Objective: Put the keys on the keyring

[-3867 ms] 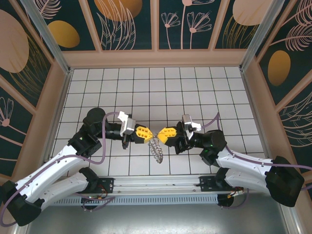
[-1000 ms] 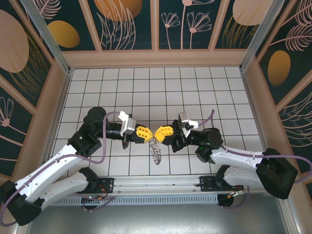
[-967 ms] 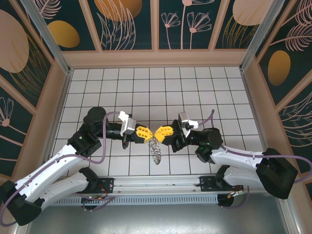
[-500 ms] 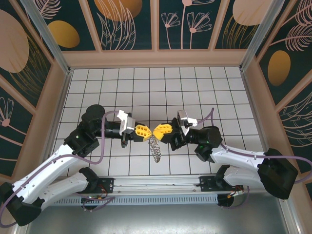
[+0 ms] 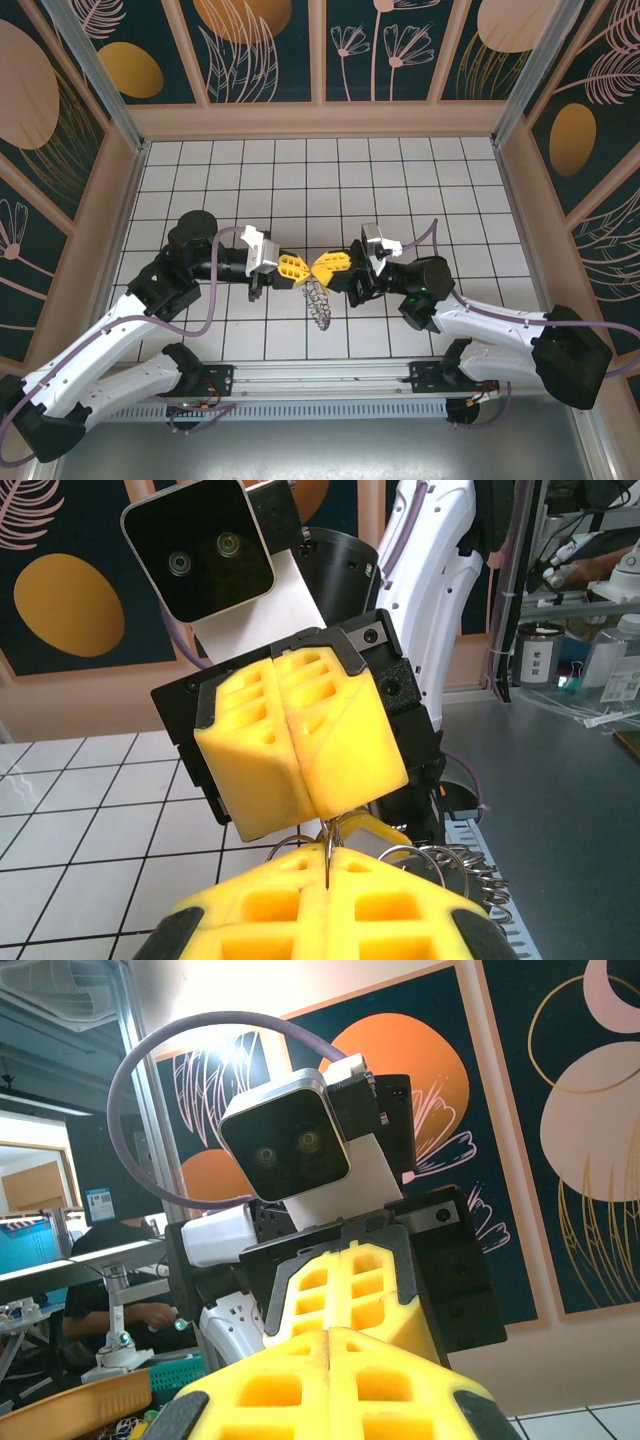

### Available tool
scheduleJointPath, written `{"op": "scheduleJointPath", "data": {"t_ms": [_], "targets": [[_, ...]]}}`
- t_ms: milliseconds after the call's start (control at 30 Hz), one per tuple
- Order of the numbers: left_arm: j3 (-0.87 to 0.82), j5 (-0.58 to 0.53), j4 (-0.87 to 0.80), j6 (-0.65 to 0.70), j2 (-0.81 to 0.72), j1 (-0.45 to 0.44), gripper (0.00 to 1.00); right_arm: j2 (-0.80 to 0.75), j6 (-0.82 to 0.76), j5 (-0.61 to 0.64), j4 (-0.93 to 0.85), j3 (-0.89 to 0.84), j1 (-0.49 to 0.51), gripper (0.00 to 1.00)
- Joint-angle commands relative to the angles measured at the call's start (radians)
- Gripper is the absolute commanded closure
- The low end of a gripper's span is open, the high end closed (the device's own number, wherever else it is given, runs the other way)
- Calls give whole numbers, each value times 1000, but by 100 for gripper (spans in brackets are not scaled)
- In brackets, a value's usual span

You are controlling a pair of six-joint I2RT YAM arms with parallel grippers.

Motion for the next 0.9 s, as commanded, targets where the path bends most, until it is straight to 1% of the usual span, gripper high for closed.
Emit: {"op": "scheduleJointPath", "data": {"t_ms": [0, 267, 467, 867], "targets": [[29, -53, 10, 25, 21, -3, 100, -10, -14, -12, -42, 43, 36, 100], [45, -57, -17, 49, 28, -2, 100, -21, -29, 16, -65, 40, 37, 100], [51, -54, -27, 63, 25, -2, 100, -48, -43, 67, -103, 25, 35, 100], [52, -52, -30, 79, 15, -3, 100, -56, -51, 124, -178, 33, 32, 100]]}}
